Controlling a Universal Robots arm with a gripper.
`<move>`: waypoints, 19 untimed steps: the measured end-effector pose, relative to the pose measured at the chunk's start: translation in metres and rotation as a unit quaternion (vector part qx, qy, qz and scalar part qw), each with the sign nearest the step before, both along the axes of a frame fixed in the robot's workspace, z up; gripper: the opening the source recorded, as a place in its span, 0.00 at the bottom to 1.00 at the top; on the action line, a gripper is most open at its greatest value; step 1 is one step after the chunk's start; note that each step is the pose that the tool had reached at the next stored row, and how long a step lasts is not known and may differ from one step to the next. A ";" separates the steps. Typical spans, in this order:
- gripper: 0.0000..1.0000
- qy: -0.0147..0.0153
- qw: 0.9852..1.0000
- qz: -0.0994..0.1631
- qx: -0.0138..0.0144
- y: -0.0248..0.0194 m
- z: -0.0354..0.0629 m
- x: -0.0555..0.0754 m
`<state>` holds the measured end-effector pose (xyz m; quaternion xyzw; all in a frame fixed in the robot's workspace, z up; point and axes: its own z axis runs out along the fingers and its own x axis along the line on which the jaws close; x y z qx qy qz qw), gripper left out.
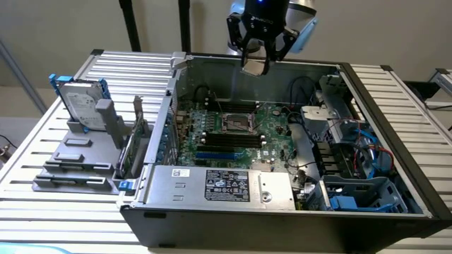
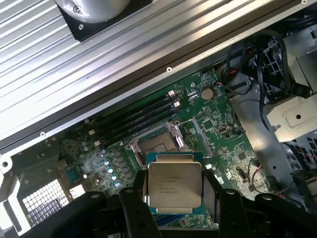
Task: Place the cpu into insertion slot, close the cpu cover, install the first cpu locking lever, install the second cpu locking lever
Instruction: 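Place the cpu into insertion slot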
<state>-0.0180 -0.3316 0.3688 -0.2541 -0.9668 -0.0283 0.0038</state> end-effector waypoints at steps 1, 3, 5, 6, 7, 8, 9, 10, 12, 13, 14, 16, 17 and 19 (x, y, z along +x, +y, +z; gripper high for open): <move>0.55 0.000 1.000 -0.009 0.000 0.0000 -0.0013 0.000; 0.55 0.000 1.000 -0.027 0.000 0.0000 -0.0038 0.000; 0.55 0.000 0.999 -0.045 0.000 0.0000 -0.0062 0.000; 0.55 0.000 0.999 -0.055 0.000 0.0000 -0.0075 0.000; 0.55 0.000 0.998 -0.063 0.000 0.0000 -0.0087 0.000; 0.55 0.000 0.997 -0.073 0.000 0.0000 -0.0100 0.000; 0.55 0.000 0.997 -0.082 0.000 0.0000 -0.0112 0.000; 0.55 0.000 0.996 -0.091 0.000 0.0000 -0.0124 0.000; 0.55 0.000 0.994 -0.108 0.000 0.0000 -0.0147 0.000; 0.55 0.000 0.993 -0.118 0.000 0.0000 -0.0161 0.000; 0.55 0.000 0.992 -0.127 0.000 0.0000 -0.0173 0.000; 0.55 0.000 0.990 -0.144 0.000 0.0000 -0.0198 0.000; 0.55 0.000 0.988 -0.152 0.000 0.0000 -0.0211 0.000; 0.55 0.000 0.986 -0.167 0.000 0.0000 -0.0239 0.000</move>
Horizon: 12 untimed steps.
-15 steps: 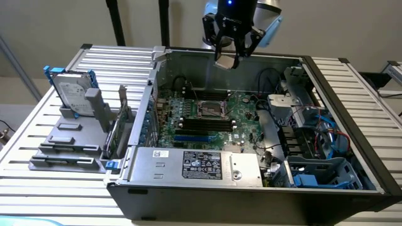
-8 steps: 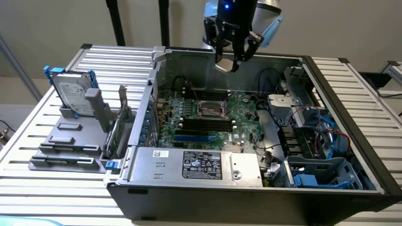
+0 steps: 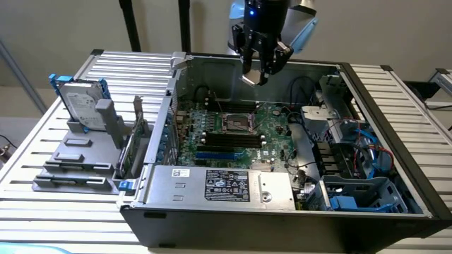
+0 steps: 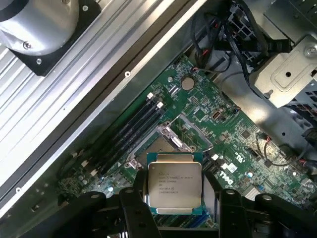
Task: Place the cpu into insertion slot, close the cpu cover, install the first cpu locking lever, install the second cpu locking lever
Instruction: 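Place the cpu into insertion slot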
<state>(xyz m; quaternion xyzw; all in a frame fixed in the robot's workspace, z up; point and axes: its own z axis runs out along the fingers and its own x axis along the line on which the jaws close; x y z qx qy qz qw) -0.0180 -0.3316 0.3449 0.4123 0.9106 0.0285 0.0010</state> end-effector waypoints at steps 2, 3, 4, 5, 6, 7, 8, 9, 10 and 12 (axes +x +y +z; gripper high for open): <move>0.55 0.000 1.000 -0.015 0.000 0.0000 -0.0027 0.000; 0.55 0.000 1.000 -0.022 0.000 0.0000 -0.0041 0.000; 0.55 0.000 1.000 -0.029 0.000 0.0000 -0.0054 0.000; 0.55 0.000 0.999 -0.037 0.000 0.0000 -0.0067 0.000; 0.55 0.000 0.999 -0.046 0.000 0.0000 -0.0081 0.000; 0.55 0.000 0.998 -0.055 0.000 0.0000 -0.0094 0.000; 0.55 0.000 0.998 -0.064 0.000 0.0000 -0.0106 0.000; 0.55 0.000 0.997 -0.073 0.000 0.0000 -0.0119 0.000; 0.55 0.001 0.997 -0.082 0.000 0.0000 -0.0131 0.000; 0.55 0.001 0.995 -0.100 -0.001 0.0000 -0.0156 0.000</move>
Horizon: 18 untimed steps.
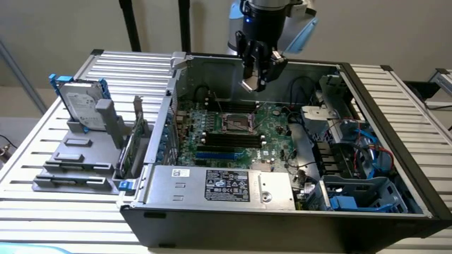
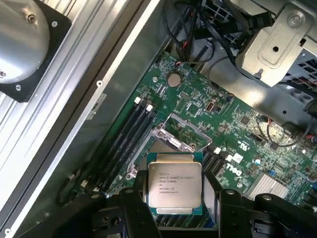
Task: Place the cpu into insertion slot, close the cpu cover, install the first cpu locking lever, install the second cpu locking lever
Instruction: 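Place the cpu into insertion slot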
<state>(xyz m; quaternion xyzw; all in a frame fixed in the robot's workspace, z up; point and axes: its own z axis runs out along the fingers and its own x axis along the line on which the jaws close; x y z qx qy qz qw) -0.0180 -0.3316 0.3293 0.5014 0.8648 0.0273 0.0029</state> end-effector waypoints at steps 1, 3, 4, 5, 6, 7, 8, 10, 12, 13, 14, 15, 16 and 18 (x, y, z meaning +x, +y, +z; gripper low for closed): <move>0.55 0.001 1.000 -0.009 0.000 0.0000 -0.0011 0.000; 0.55 0.002 1.000 -0.026 0.000 0.0000 -0.0031 0.000; 0.55 0.003 0.999 -0.034 0.000 0.0000 -0.0040 0.000; 0.55 0.004 0.999 -0.042 0.000 0.0000 -0.0049 0.000; 0.55 0.006 0.999 -0.050 -0.001 0.0000 -0.0057 0.000; 0.55 0.007 0.998 -0.058 -0.001 0.0000 -0.0066 0.000; 0.55 0.008 0.998 -0.066 -0.001 0.0000 -0.0074 0.000; 0.55 0.010 0.997 -0.082 -0.001 0.0000 -0.0093 0.000; 0.55 0.013 0.995 -0.097 -0.001 0.0000 -0.0108 0.000; 0.55 0.015 0.994 -0.105 -0.001 0.0000 -0.0114 0.000; 0.55 0.016 0.994 -0.112 -0.001 0.0000 -0.0121 0.000; 0.55 0.018 0.993 -0.120 -0.002 0.0000 -0.0127 0.000; 0.55 0.020 0.992 -0.127 -0.002 0.0000 -0.0134 0.000; 0.55 0.022 0.990 -0.142 -0.002 0.0000 -0.0142 0.000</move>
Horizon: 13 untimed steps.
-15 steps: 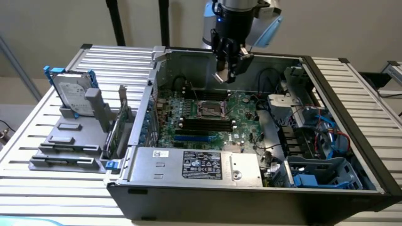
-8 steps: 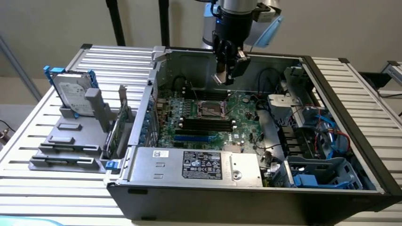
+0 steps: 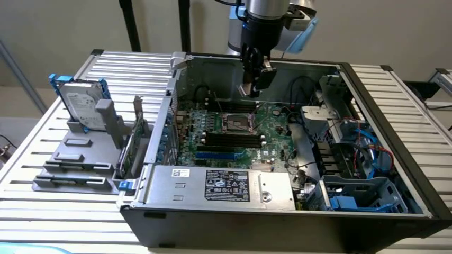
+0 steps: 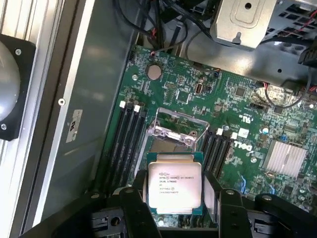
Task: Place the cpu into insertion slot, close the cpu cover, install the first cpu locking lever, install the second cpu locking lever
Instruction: 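Place the cpu into insertion slot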
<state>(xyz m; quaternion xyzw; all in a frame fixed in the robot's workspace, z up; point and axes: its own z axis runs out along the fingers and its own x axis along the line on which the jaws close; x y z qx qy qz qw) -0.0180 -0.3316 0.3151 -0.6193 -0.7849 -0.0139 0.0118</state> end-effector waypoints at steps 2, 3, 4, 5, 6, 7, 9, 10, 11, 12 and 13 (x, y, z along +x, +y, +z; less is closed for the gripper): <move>0.55 0.001 1.000 -0.017 0.000 0.0000 -0.0004 0.000; 0.55 0.001 1.000 -0.025 0.000 0.0000 -0.0007 0.000; 0.55 0.002 0.999 -0.032 0.000 0.0000 -0.0010 0.000; 0.55 0.002 0.999 -0.040 0.000 0.0000 -0.0013 0.000; 0.55 0.002 0.999 -0.048 0.000 0.0000 -0.0016 0.000; 0.55 0.002 0.998 -0.057 0.000 0.0000 -0.0019 0.000; 0.55 0.003 0.997 -0.073 0.000 0.0000 -0.0027 0.000; 0.55 0.002 0.997 -0.079 0.000 0.0000 -0.0033 0.000; 0.55 0.003 0.996 -0.085 0.000 0.0000 -0.0040 0.000; 0.55 0.003 0.996 -0.091 0.000 0.0000 -0.0049 0.000; 0.55 0.002 0.995 -0.097 0.000 0.0001 -0.0059 0.000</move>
